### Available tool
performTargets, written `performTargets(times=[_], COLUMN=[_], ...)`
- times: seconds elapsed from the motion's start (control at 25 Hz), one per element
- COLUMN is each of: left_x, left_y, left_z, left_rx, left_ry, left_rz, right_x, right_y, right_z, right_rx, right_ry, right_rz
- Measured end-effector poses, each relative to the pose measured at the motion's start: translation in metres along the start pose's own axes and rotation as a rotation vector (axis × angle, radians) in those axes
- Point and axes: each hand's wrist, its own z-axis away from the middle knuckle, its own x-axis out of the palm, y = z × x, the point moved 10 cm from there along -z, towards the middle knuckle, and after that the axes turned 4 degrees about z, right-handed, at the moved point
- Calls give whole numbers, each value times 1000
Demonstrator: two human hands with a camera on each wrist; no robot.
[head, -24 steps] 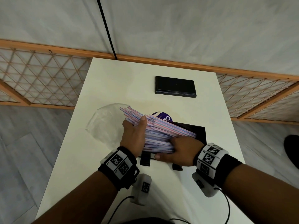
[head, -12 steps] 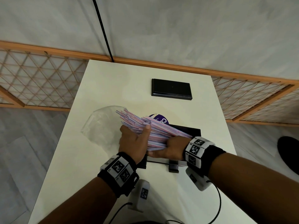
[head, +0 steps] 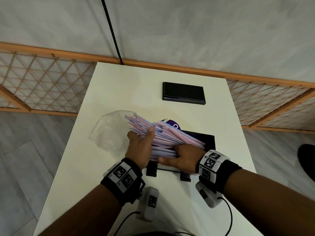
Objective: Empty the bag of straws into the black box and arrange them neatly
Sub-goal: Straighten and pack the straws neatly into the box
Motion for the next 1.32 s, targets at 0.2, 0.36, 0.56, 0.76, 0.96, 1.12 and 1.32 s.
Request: performTargets(times=[0.2,0.36,0.56,0.76,0.96,1.12,1.32], left_x=[2,2,2,-5,0,2,2], left_y=[0,-2,-4,-8,-5,-7,-6], left_z=[-2,0,3,0,1,2,2], left_rx=[49,30,8,-12,7,-5,20], left_ry=[-12,-3,-11,-10,-26,-40,-31], left_rz=[-83,-86,-62,1,-5,-18,12], right_x=[9,10,11,0,3,8,21], right_y=[3,9,-10,7,-6,22,28], right_z=[-8,-12,-8,-3,0,-11,-17], right_rx=[-54,3,-60,-23,-170,21,36], right_ry=[-65,-79,-92,16,124,123,69], right_rz=[-25,124,158,414,437,509,420])
